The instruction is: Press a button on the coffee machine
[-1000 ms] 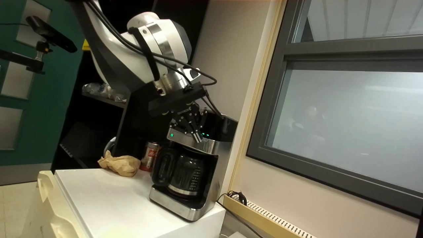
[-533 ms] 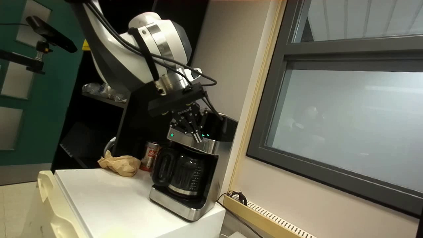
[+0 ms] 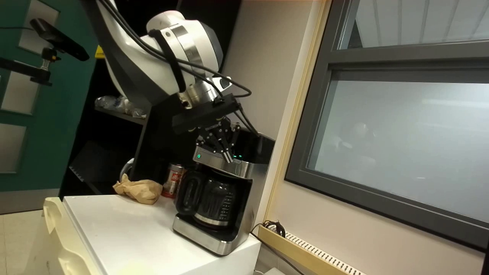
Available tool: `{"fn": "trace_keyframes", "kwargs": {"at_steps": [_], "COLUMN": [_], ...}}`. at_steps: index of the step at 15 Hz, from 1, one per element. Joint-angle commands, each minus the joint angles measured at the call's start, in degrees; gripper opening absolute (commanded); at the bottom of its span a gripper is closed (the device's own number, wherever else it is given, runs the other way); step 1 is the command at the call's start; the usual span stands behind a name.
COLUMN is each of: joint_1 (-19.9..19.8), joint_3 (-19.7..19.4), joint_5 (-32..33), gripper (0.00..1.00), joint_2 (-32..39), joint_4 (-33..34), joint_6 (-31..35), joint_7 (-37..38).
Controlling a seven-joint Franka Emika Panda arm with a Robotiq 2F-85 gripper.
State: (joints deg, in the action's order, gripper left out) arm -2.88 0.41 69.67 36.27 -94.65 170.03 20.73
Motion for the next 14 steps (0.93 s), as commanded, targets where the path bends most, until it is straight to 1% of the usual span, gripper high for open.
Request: {"fn": "trace_keyframes", "kwargs": {"at_steps": [1,4,8,11,14], "joint_1": [0.38,0.80,0.79,-0.49,-2.70], "joint_3": [-2.40,-4.66,-6.94,-6.46,-3.93], "joint_5": [6.54,13.64,24.76,33.86,42.47], "gripper": [0.00,0.00,0.00,0.00,0.00], "joint_2": [-3.98,-6.05,-8.42,-9.96,-11.75], "joint_4": [-4.38,-6.11,-6.74,-6.17,-6.41], "joint_6": [5.58,9.42,12.62,14.27,14.42], "joint_7": [1.60,2.74,7.41,12.95,18.60]}}
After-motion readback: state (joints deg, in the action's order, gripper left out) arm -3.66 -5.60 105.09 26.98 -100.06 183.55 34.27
